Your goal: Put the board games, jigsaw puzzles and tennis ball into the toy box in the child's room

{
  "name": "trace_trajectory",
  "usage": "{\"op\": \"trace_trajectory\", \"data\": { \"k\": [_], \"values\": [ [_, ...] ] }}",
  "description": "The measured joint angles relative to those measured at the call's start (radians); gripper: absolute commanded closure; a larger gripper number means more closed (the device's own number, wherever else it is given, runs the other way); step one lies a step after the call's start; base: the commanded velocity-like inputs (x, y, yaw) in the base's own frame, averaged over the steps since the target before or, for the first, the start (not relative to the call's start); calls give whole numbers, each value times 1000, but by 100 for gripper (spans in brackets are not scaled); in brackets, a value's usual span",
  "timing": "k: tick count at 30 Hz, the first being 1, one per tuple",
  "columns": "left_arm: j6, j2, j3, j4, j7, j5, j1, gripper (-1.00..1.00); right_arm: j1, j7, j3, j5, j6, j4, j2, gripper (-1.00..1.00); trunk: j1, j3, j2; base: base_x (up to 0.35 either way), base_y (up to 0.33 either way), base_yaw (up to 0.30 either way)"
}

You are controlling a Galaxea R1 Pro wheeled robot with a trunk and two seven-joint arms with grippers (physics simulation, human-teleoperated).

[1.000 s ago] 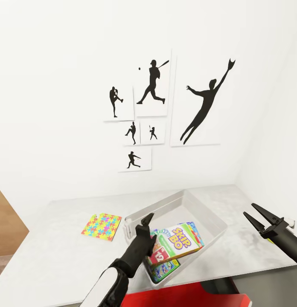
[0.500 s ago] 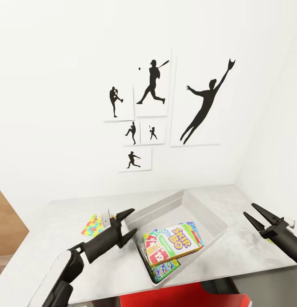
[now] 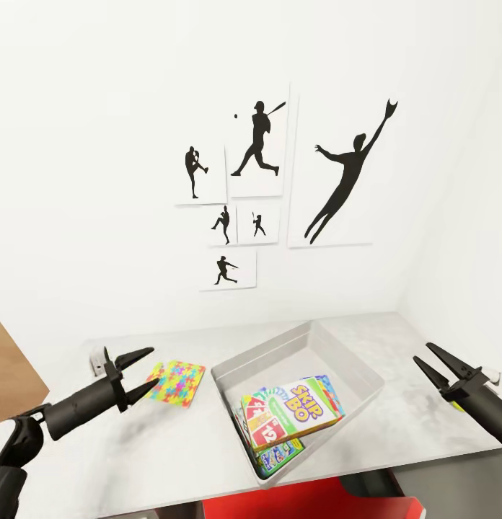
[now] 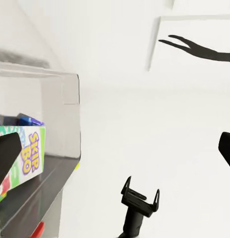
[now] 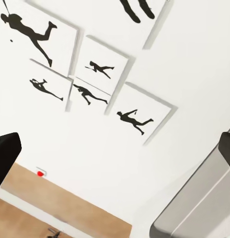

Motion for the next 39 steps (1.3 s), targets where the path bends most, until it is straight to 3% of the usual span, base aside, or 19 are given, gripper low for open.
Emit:
{"op": "trace_trajectory", "data": {
  "k": [3, 9, 18, 28, 39],
  "values": [
    [6, 63, -3, 13, -6, 20, 0, -100, 0, 0, 1, 0, -4, 0, 0, -100, 0, 0, 0, 0, 0, 0],
    [6, 106, -2, 82, -24, 76, 0, -100, 0, 1, 1, 0, -7, 0, 0, -100, 0, 0, 0, 0, 0, 0],
    [5, 139, -4, 255, -28, 111, -39, -100, 0, 2, 0, 0, -7, 0, 0, -100, 0, 0, 0, 0, 0, 0],
    [6, 152, -15, 296, -24, 102, -63, -100, 0, 2, -1, 0, -7, 0, 0, -100, 0, 0, 0, 0, 0, 0],
    [6, 155, -95, 306, -11, 94, -68, -100, 0, 3, -2, -2, -7, 1, -1, -100, 0, 0, 0, 0, 0, 0]
  ]
}}
